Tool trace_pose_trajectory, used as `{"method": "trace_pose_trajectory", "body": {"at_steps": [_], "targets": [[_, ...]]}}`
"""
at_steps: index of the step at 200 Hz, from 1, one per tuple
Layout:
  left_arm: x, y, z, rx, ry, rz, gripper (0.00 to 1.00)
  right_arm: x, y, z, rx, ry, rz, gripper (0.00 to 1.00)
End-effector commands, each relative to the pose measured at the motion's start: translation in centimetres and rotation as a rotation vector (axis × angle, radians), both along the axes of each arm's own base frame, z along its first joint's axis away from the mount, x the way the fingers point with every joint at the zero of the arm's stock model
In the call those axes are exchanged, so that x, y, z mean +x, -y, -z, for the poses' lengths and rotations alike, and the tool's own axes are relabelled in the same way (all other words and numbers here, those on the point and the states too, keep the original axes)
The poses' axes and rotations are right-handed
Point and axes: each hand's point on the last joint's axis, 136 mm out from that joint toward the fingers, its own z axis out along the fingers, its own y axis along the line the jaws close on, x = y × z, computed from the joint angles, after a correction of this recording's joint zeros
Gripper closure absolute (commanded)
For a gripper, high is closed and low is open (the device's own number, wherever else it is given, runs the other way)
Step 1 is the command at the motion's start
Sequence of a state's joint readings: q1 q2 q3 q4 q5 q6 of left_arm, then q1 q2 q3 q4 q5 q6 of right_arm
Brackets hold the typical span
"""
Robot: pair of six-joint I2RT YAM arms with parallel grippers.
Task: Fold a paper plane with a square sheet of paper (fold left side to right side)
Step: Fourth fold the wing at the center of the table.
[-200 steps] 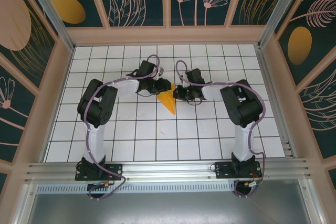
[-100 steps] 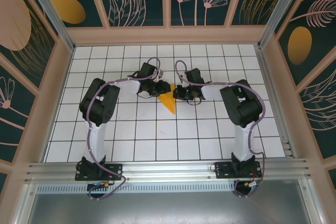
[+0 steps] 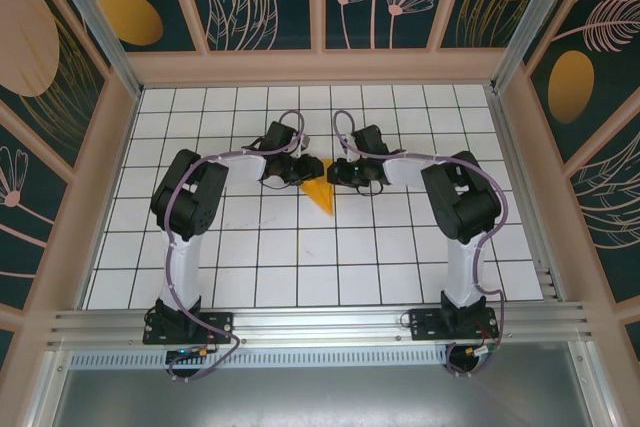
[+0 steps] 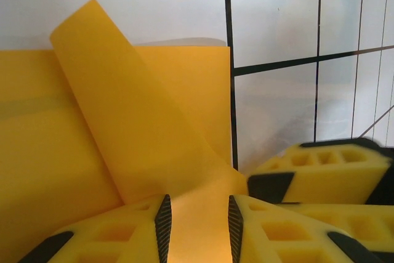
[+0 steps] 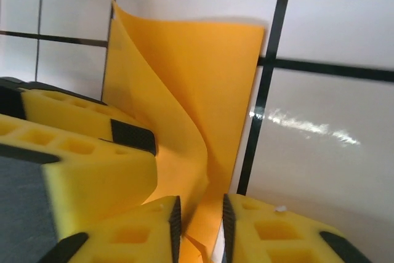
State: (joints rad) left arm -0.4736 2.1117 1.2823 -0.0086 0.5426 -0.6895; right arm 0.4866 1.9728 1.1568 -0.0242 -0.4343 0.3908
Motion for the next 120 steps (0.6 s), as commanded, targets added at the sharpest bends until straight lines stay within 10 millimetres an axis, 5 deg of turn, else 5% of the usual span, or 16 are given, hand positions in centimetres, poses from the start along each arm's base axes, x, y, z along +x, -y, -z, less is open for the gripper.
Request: {"method": "trace_pose_trajectory", "body": {"at_steps": [1, 26, 72, 120], "targets": [[-1.9, -1.6, 4.2, 0.089, -0.092, -0.022, 0.66, 0.7, 0.6, -4.8, 0.015, 0.085, 0.007, 0.69], [-1.8, -1.6, 4.1, 0.088, -0.088, -0.022, 0.66, -1.6, 0.3, -5.4, 0.046, 0.058, -0.025, 0.68], [-1.8, -1.6, 4.2, 0.089, -0.093, -0.021, 0.66, -7.0, -3.4, -5.0, 0.141, -0.013, -0.149, 0.70], [-1.8, -1.6, 4.0, 0.090, -0.087, -0.020, 0.66, -7.0, -4.7, -3.0, 0.094, -0.041, -0.166, 0.71]]}}
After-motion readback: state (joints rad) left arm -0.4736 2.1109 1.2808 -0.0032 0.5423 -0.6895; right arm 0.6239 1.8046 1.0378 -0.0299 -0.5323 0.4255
